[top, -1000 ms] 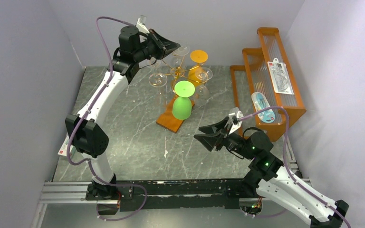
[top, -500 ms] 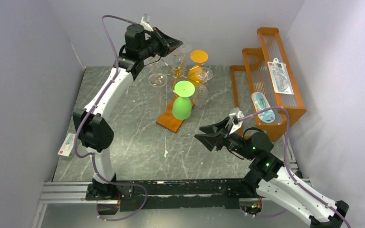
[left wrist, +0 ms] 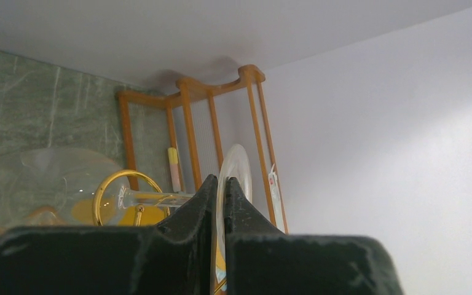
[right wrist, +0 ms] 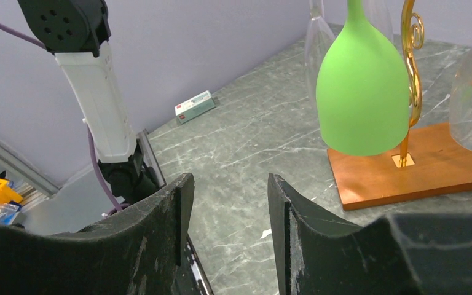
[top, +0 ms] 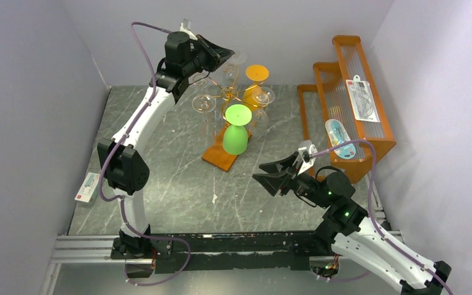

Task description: Place the wine glass upside down on the wine glass rack

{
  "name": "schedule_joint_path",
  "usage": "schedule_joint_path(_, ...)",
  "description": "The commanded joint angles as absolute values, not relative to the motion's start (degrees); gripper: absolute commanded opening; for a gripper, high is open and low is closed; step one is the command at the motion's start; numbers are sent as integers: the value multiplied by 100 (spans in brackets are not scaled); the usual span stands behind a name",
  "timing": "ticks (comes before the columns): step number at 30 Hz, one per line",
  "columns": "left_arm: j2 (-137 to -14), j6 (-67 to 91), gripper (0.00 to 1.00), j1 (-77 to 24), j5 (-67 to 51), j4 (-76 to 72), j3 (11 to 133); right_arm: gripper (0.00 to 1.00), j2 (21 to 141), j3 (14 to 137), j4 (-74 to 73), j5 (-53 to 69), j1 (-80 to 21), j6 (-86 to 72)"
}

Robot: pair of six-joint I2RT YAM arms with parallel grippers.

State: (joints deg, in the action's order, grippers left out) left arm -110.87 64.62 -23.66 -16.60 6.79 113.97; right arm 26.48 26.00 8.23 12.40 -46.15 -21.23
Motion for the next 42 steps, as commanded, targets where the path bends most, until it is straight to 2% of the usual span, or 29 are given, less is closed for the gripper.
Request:
schedule_joint_path(1,-10983,6625,5,-2399,-1140,375,11536,51,2583,2522,809,1206,-4642,-2129)
schedule_joint_path(11,-10887,6469,5,-2399,-887,463,11570,52,2610,2523,839,1266,-4640,-2084)
schedule_joint_path(23,-10527,5428,5,-2391,-114,940,11321,52,2778,2522,997,1431,-4637,-2121)
schedule_joint_path(27,-10736,5282,9,-2391,-154,1272,11591,52,2812,2498,1060,1425,-4643,-2161)
schedule_joint_path(34,-10820,5205,10,-2391,-81,1370,11536,52,2752,2444,1066,1408,-4645,-2206)
schedule_joint_path(42,-10780,5220,21,-2391,-48,1458,11509,52,2751,2435,1089,1353,-4639,-2215)
